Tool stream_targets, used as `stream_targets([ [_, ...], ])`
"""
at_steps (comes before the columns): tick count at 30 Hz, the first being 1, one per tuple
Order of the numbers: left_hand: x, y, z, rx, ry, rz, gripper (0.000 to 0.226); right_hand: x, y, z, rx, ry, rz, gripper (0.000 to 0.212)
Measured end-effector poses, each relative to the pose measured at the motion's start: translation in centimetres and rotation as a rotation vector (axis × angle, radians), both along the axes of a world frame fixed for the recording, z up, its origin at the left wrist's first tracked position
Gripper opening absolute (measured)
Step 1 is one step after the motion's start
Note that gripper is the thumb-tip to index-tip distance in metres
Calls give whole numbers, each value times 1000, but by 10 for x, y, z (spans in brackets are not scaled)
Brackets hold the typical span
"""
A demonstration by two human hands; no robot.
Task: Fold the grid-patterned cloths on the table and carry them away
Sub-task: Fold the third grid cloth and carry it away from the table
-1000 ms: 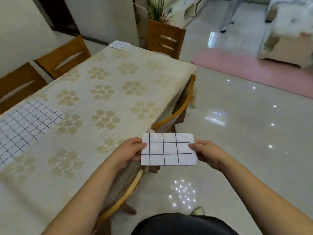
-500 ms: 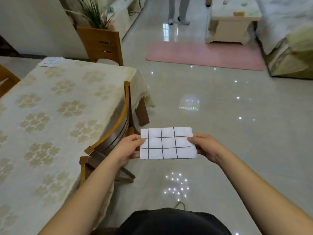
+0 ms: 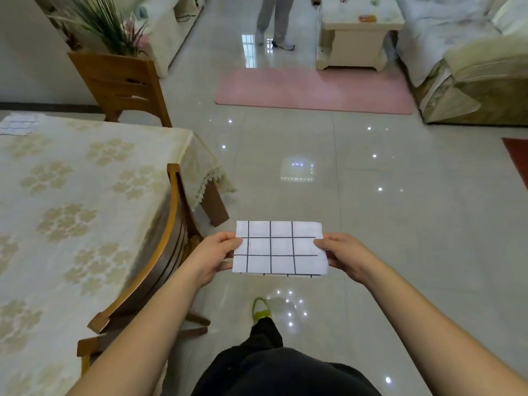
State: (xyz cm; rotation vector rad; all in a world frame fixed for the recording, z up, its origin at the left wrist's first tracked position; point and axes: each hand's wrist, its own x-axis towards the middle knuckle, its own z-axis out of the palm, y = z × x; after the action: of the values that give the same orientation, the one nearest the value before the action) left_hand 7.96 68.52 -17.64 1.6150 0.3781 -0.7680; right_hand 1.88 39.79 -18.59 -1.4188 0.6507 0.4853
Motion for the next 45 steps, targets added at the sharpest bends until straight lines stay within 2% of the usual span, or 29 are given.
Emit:
stream_targets([
  [6, 76, -1, -2, -34, 79, -104, 20, 74, -7, -2, -62, 1, -1, 24],
  [10, 125, -1, 3, -28, 62, -122, 7, 117, -5, -2, -55, -16, -24, 25],
  [13, 153, -4, 7, 4, 64, -125, 14, 143, -4, -3, -44, -23, -56, 25],
  [17, 190, -17, 10, -8, 37, -84, 20, 182, -17, -4, -52, -19, -49, 24],
  [21, 232, -41, 1, 16, 43, -33, 14, 228, -40, -6, -32, -32, -14, 12],
  [34, 367, -128, 5, 48, -6, 172, 9, 400, -123, 6, 25, -54, 89, 13],
  [38, 396, -129, 12, 64, -8, 230, 14, 443, -123, 5, 45, -42, 128, 10],
  [41, 424, -118, 10, 68, -17, 259, 20, 479, -114, 0, 61, -31, 147, 15],
  [45, 466, -95, 1, 52, -1, 292, 19, 533, -94, -3, 65, -23, 196, 16],
])
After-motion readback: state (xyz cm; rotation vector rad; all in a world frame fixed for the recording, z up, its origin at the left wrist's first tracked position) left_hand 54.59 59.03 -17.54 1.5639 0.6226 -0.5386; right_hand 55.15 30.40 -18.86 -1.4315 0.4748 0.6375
